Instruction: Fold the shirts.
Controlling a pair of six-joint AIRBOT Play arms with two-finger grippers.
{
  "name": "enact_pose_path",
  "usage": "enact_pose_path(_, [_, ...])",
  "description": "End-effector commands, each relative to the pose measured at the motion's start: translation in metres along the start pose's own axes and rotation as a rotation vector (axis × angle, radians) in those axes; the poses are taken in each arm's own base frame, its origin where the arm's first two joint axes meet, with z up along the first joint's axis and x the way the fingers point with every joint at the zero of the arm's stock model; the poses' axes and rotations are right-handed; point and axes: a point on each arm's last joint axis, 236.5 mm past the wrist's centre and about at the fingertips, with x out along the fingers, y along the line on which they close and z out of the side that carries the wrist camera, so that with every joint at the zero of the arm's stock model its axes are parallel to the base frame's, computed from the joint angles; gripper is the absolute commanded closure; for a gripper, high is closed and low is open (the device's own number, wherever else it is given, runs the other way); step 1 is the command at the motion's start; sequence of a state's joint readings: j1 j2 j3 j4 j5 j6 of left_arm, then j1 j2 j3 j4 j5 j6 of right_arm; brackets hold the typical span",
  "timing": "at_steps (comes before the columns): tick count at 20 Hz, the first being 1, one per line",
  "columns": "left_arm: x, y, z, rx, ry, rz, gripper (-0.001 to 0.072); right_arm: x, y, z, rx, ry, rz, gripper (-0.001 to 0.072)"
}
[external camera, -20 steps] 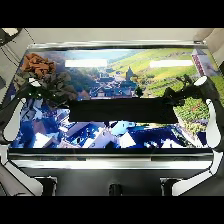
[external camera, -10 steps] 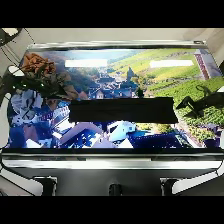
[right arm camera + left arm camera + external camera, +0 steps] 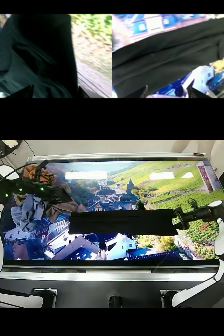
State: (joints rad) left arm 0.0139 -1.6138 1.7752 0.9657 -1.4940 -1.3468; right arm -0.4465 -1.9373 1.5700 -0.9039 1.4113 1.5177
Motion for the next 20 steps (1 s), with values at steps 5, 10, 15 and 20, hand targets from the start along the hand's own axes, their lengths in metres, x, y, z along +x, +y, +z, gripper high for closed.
enact_pose_path(5, [0.037, -0.064, 0.003, 0.127, -0.011, -0.039, 0.0115, 0.043, 0.045, -0.008, -0.140, 0.004, -0.021, 0.0446])
enact_pose_path(10, [0.097, -0.112, -0.022, 0.192, 0.033, -0.079, 0.0629, 0.005, 0.087, -0.018, -0.261, -0.076, -0.025, 0.0657])
enact_pose_path(15, [0.191, -0.178, -0.041, 0.093, 0.061, -0.218, 0.0670, -0.087, 0.128, -0.075, -0.398, -0.160, -0.091, 0.0658])
enact_pose_path(20, [0.259, -0.234, -0.065, -0.099, 0.107, -0.406, 0.0673, -0.154, 0.141, -0.145, -0.435, -0.212, -0.164, 0.0658])
